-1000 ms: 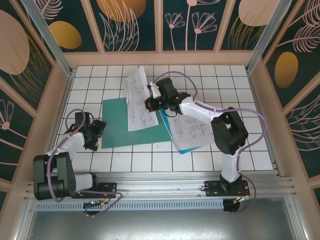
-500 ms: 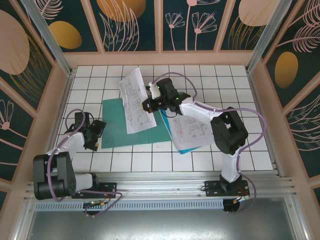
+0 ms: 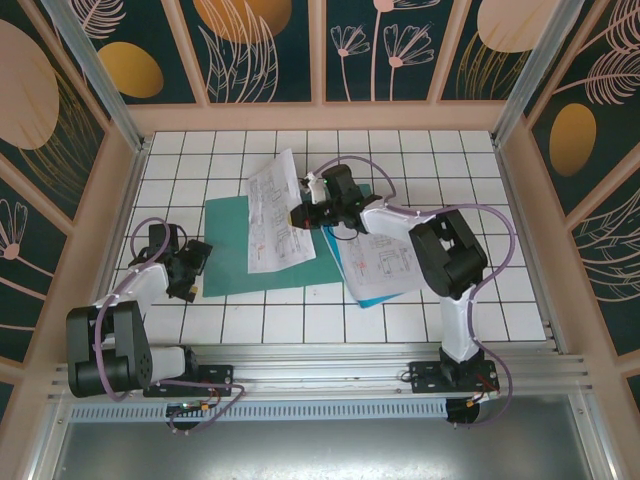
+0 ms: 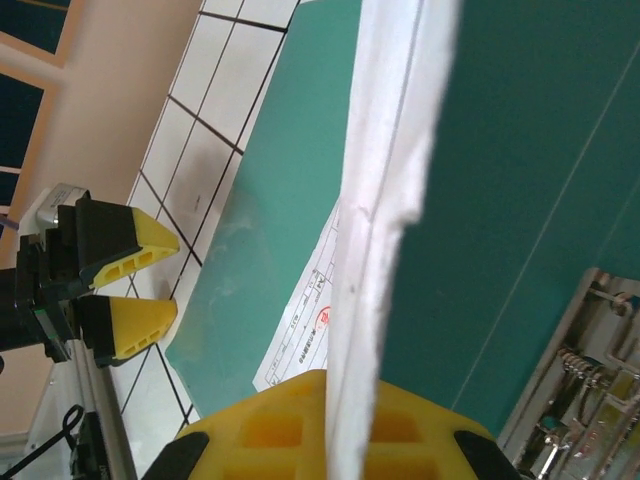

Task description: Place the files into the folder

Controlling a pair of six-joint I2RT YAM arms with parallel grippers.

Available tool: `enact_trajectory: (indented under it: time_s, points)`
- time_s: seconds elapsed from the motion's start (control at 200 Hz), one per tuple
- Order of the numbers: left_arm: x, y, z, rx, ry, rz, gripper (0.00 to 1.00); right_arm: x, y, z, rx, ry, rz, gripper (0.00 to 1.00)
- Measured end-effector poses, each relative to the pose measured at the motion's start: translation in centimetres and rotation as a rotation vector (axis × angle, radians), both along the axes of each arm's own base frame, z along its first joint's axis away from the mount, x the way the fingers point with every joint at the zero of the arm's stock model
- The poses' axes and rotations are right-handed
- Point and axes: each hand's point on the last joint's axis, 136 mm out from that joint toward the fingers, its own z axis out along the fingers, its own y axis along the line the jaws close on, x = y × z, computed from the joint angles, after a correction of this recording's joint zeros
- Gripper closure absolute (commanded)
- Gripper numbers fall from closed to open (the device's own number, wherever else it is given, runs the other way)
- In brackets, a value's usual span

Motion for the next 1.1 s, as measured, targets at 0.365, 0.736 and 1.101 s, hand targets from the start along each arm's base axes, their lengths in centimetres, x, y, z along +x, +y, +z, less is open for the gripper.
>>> enact_trajectory:
  time_s: [0.365,0.736,1.101]
  points:
    - [0.0,-0.1,0.0,-0.001,0.002,-0.019,0.01,-1.7,2.1,-2.5,0.019,0.063,0.064,1.0]
    - [0.0,-0.2,0.0,-0.001,0.001,-0.03,0.01,-2.0,3.9,-2.5,0.072,0.101,0.063,1.0]
    - [-0.1,-0.2,-0.1,-0.014,-0.002,-0.029,0.01,-2.2,5.6,-3.0,0.122,0.157,0.026,1.0]
